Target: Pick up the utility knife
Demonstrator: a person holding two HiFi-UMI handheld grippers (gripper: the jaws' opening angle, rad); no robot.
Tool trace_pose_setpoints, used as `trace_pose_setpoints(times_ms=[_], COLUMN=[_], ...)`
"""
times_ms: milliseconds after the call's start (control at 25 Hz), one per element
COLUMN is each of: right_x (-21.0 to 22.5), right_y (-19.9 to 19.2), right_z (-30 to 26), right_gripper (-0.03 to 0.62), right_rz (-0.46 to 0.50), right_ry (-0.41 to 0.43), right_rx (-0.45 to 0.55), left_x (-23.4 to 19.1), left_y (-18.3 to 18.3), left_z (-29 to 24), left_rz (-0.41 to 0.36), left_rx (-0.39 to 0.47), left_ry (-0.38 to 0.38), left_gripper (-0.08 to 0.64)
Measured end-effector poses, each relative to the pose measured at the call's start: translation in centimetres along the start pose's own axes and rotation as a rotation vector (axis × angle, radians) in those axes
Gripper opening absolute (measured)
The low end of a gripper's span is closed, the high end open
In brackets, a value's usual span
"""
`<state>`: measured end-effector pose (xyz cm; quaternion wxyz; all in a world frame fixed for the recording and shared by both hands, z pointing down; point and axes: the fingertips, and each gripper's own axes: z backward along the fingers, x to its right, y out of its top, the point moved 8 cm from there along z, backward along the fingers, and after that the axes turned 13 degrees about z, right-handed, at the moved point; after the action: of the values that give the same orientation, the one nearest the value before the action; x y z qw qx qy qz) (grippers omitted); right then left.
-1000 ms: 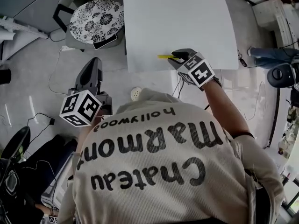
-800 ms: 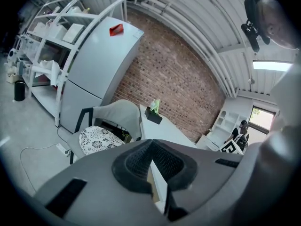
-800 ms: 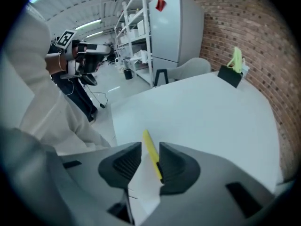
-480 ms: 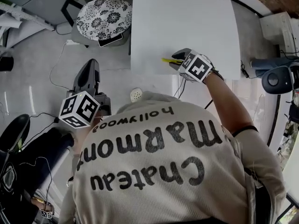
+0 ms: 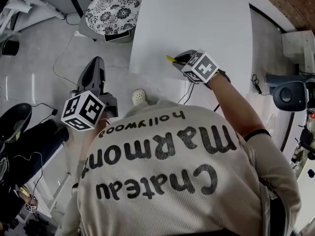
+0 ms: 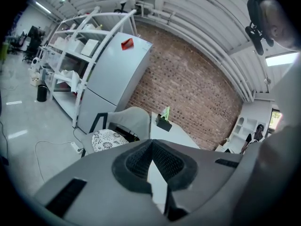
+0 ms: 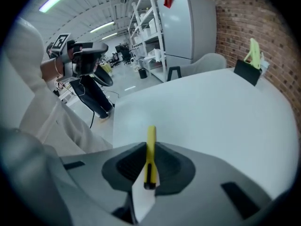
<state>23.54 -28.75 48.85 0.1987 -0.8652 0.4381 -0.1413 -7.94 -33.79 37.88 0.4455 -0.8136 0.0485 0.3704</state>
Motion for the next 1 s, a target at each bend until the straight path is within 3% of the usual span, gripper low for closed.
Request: trace_pose_setpoints(times_ms=[120, 600, 1000], right_x=[-0.4, -0.8, -0.4], right_y=[-0.2, -0.4, -1.4], right_z=[-0.3, 0.2, 0.2], right_gripper=[0.055, 0.055, 0.055], right_rz=[0.015, -0.070, -0.292], right_ry=[-0.019, -0.082, -0.107], right_rx=[-0.001, 0.021, 0.120], left_x=[1.1, 5.0, 6.6], left_y=[-1.4, -6.1, -9.1], left_z=[1.0, 5.2, 7.4], left_rz=[0.004, 0.044, 0.067], left_rx=[0.026, 0.102, 0.127], left_ry=[0.024, 0.117, 0.177], left_gripper=[0.000, 0.000, 0.000])
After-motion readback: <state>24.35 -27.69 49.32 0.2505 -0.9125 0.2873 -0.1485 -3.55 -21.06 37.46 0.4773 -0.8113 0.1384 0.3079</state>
